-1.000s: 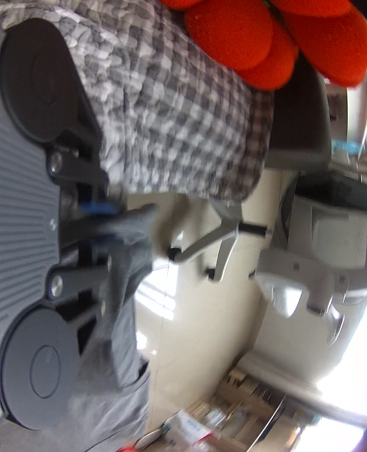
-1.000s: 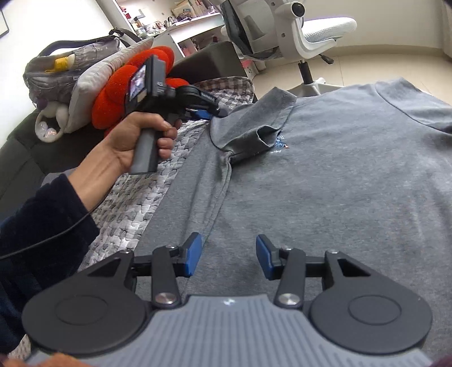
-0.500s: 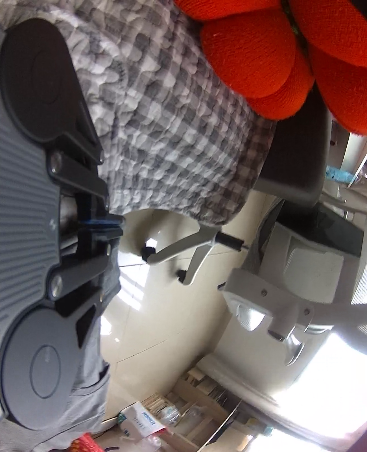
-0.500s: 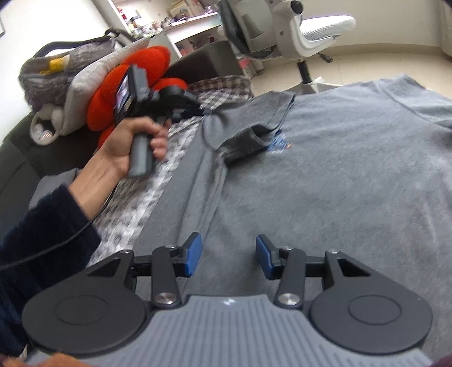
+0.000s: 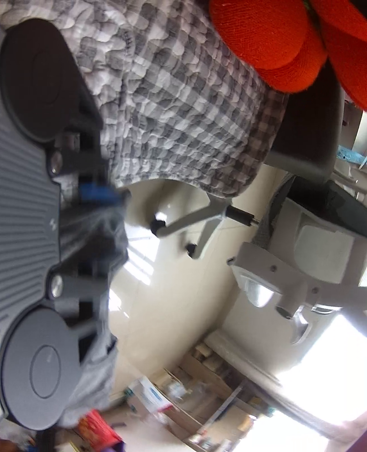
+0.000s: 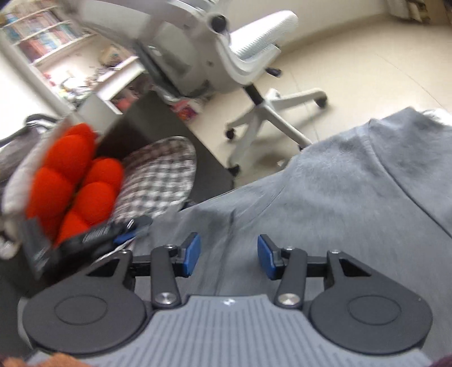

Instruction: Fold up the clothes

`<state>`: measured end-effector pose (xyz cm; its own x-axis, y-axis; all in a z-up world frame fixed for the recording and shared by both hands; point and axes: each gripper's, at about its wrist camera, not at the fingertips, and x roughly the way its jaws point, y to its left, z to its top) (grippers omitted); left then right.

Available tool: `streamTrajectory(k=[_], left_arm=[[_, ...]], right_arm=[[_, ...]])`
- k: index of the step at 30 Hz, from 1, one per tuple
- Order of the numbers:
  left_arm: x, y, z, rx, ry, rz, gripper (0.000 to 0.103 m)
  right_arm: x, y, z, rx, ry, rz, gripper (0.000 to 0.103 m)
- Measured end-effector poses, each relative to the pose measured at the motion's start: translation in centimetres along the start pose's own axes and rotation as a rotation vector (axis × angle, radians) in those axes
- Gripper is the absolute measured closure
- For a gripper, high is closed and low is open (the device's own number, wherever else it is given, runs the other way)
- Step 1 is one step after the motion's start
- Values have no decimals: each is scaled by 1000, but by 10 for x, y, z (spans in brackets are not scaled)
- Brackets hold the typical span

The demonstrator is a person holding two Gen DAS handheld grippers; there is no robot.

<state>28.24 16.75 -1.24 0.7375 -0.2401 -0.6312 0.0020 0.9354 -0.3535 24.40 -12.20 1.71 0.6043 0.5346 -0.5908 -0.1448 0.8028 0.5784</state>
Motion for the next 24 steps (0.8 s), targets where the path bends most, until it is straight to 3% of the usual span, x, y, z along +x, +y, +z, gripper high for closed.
streamTrajectory(k=[2, 3, 4, 5, 8, 12, 21, 22, 24], left_arm=[[1, 5, -1, -22, -11, -8, 98], [0, 8, -1, -37, -20, -15, 98], [-2, 11, -1, -49, -30, -21, 99], [-4, 14, -1, -55, -39, -26, 99], [-12, 25, 1, -91, -64, -57, 99], [-18, 40, 1, -168, -85, -102, 99], [-13, 36, -4, -148, -62, -69, 96], [-14, 35, -3, -139, -61, -59, 95], [-20, 34, 0, -117, -59, -27, 87]], right_arm=[[12, 9, 2, -62, 7, 29, 57], [17, 15, 3, -104, 12, 38, 69], [20, 23, 3, -153, 17, 30, 94], [23, 30, 3, -202, 23, 22, 101], [24, 52, 6, -312, -4, 35, 101], [-3, 56, 20, -276, -142, 161, 101], [3, 36, 4, -285, -96, -2, 99], [2, 33, 2, -282, -89, -16, 92], [2, 28, -3, -275, -76, -44, 88]])
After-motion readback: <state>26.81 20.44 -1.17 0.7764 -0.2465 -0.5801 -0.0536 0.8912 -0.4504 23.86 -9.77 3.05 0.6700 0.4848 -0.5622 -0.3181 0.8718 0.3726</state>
